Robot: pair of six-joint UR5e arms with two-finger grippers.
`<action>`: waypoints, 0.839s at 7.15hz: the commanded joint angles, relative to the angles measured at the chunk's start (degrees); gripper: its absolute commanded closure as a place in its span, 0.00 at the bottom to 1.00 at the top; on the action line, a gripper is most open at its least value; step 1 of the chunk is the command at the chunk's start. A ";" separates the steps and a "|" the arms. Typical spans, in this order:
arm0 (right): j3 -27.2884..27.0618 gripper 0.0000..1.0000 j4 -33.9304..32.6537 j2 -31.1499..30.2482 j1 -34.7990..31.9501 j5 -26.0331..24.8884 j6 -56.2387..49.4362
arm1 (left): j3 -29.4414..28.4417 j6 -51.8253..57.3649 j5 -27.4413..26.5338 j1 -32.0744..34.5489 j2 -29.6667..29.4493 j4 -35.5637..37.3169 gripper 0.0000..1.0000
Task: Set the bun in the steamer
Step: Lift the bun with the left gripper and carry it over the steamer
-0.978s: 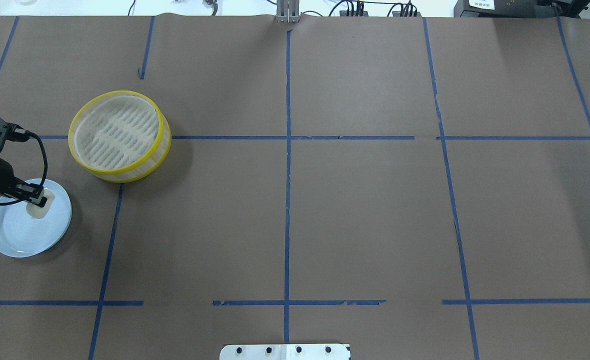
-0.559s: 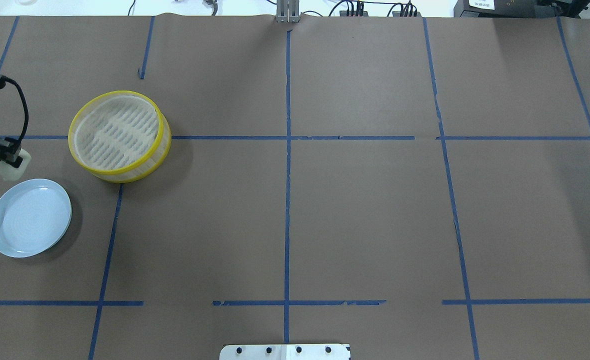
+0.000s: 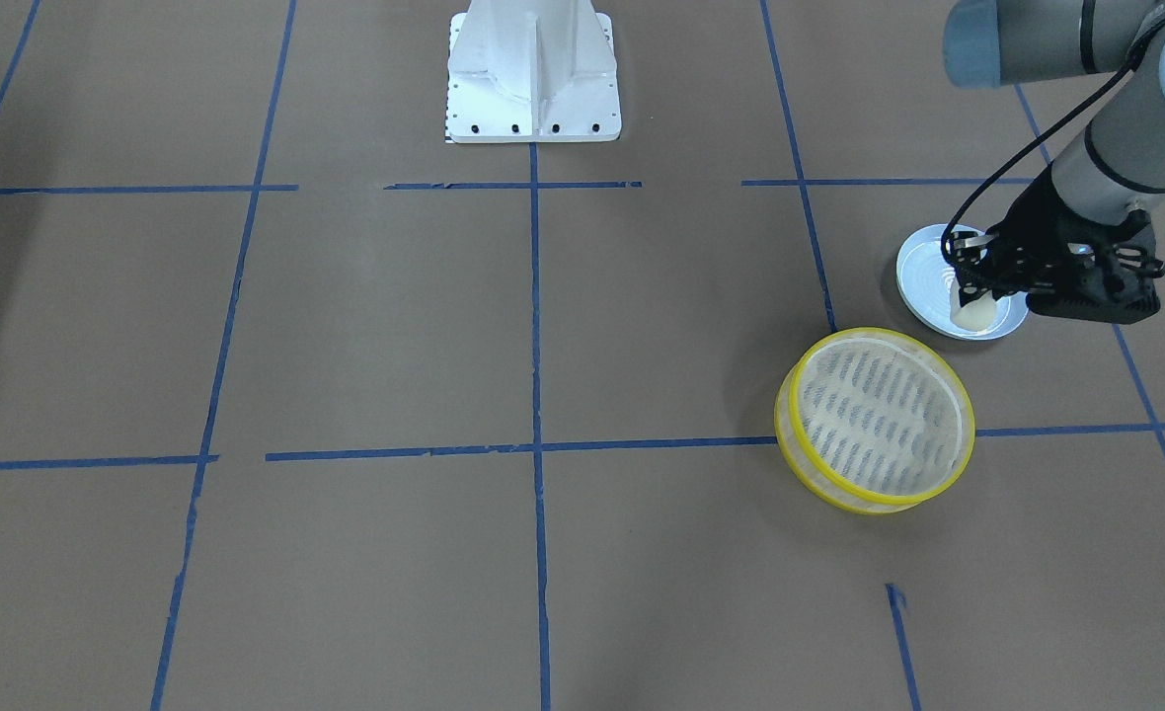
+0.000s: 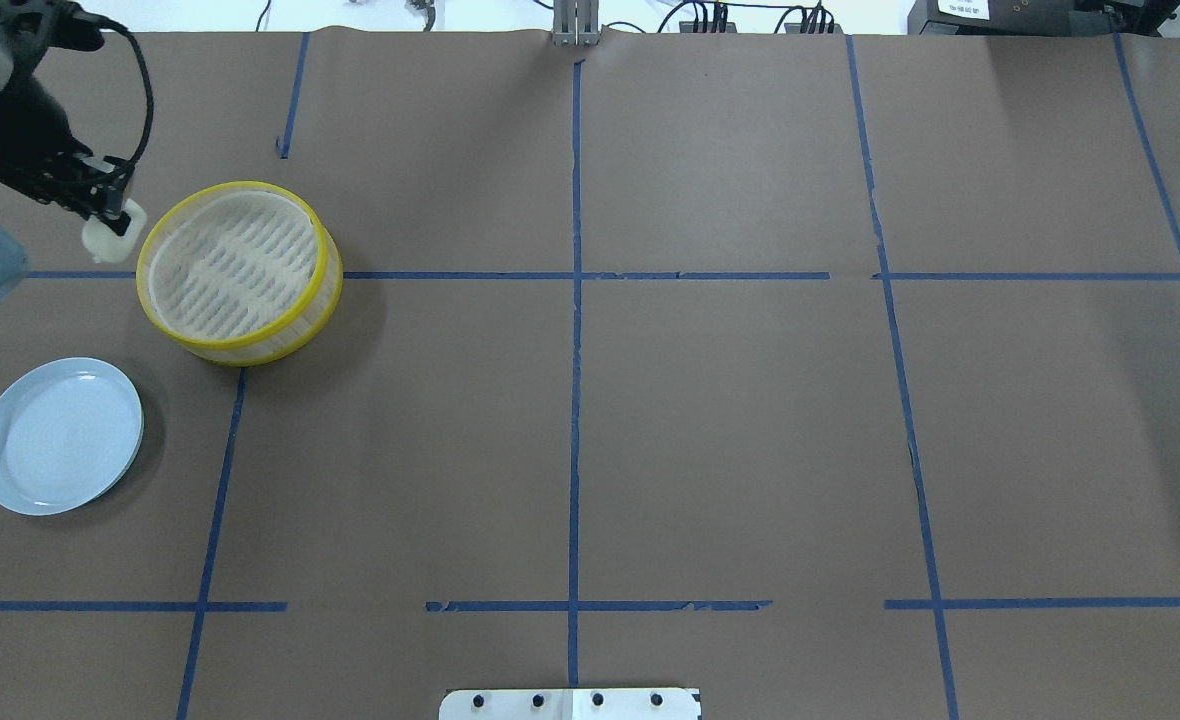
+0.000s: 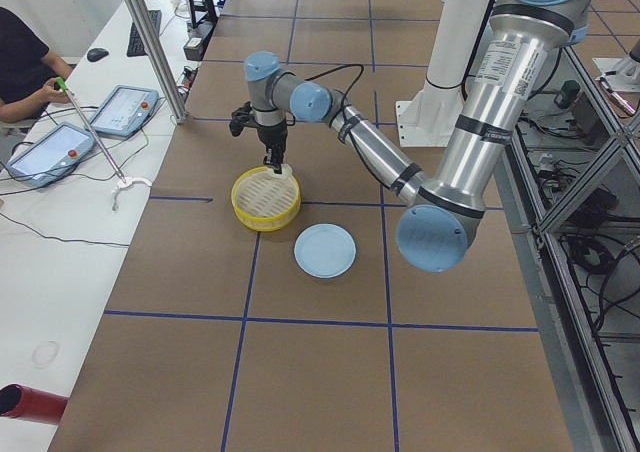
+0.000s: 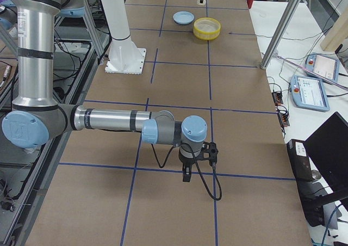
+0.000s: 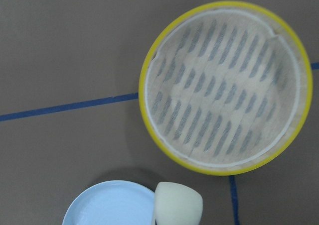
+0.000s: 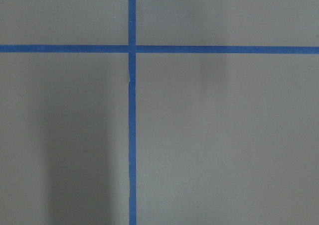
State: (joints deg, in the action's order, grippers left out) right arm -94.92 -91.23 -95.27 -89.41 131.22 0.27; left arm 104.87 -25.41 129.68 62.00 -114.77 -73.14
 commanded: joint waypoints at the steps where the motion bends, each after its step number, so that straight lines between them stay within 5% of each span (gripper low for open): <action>1: 0.00 0.00 0.00 0.00 -0.06 0.00 0.00 | -9.12 -4.00 1.27 -3.28 -3.88 -8.19 0.78; 3: 0.00 0.00 0.00 0.00 -0.06 0.00 0.00 | -17.82 -7.20 0.84 -5.40 -3.27 -21.39 0.79; 6: 0.00 0.00 0.00 0.00 0.02 0.00 0.00 | -20.67 -8.76 -0.04 -5.84 -1.78 -25.11 0.79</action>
State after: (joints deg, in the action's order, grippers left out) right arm -94.92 -91.23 -95.27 -89.46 131.22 0.26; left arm 84.89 -32.81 130.22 56.27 -117.38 -96.78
